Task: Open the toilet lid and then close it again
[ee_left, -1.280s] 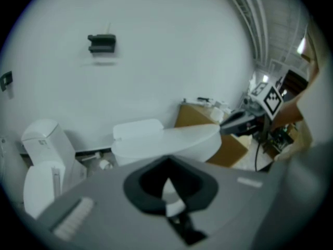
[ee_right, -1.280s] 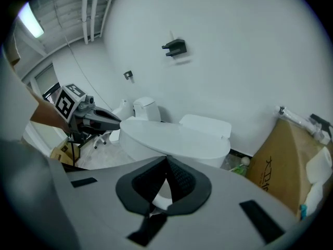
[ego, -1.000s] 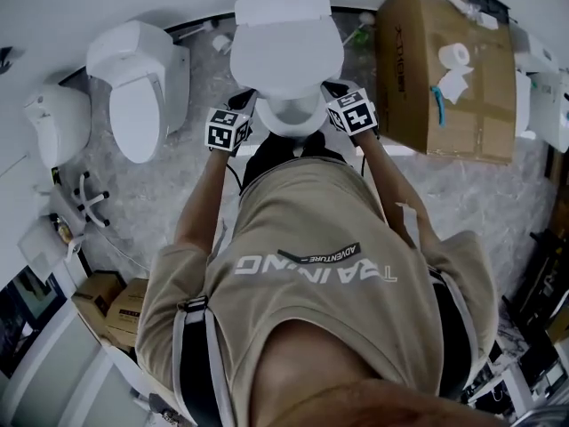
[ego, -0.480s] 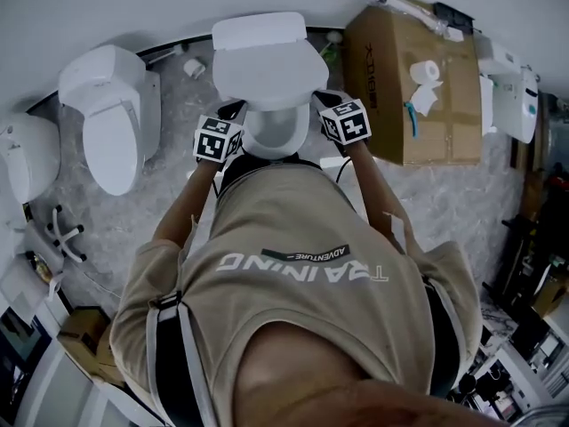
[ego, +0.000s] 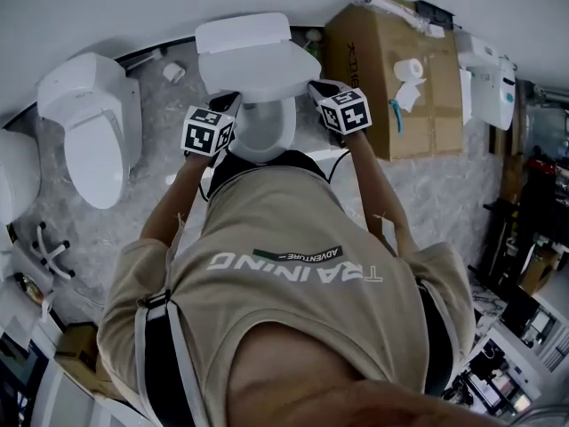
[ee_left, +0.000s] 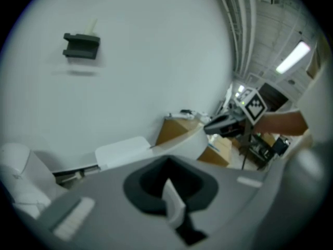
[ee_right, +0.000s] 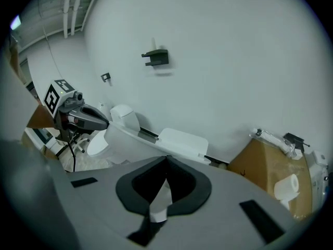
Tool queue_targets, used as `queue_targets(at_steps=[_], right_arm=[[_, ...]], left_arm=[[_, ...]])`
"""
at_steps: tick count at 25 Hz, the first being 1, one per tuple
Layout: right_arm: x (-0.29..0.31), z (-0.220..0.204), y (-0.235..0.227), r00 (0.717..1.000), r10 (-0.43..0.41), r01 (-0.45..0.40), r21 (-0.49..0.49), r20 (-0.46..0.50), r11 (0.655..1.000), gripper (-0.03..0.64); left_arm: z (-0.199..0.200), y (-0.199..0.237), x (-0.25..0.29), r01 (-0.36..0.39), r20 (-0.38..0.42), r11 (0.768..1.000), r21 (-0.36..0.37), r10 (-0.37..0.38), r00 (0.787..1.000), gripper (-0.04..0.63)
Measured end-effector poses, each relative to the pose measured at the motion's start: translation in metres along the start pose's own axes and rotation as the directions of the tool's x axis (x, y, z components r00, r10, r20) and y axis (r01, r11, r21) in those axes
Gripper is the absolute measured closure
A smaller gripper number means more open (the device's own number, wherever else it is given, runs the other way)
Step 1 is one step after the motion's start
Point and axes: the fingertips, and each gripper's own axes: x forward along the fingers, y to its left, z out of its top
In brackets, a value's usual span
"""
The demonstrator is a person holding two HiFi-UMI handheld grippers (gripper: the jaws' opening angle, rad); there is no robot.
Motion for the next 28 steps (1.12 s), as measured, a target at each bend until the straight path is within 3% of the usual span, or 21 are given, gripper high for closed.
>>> queue_targets(at_steps=[9, 15, 19, 24, 28], right_arm=[[0.0, 0.021, -0.012, 1.0, 0.015, -0.014, -0.061, 0.008, 0.998, 0.607], [0.002, 0.041, -0.019, 0.998, 0.059, -0.061, -0.129, -0.02, 0.99, 0.607], [0.007, 0.059, -0.028, 0.997, 0.077, -0.077, -0.17, -0.009, 0.982, 0.607], [0.016, 0.097, -0.042, 0.996, 0.085, -0.08, -0.216, 0.016, 0.973, 0.607], [0.025, 0.119, -0.053, 0.995, 0.097, -0.093, -0.235, 0.006, 0.967, 0.607]], left_arm=[[0.022, 0.009, 0.006, -0.011, -0.057, 1.0, 0.007, 0.011, 0.998, 0.589], [0.041, 0.017, 0.008, -0.073, -0.088, 0.997, 0.038, 0.076, 0.993, 0.589], [0.058, 0.029, 0.012, -0.1, -0.068, 0.994, 0.032, 0.102, 0.992, 0.589], [0.094, 0.051, 0.016, -0.163, -0.055, 0.979, 0.124, 0.171, 0.984, 0.591], [0.117, 0.066, 0.019, -0.167, -0.071, 0.972, 0.164, 0.18, 0.981, 0.591]])
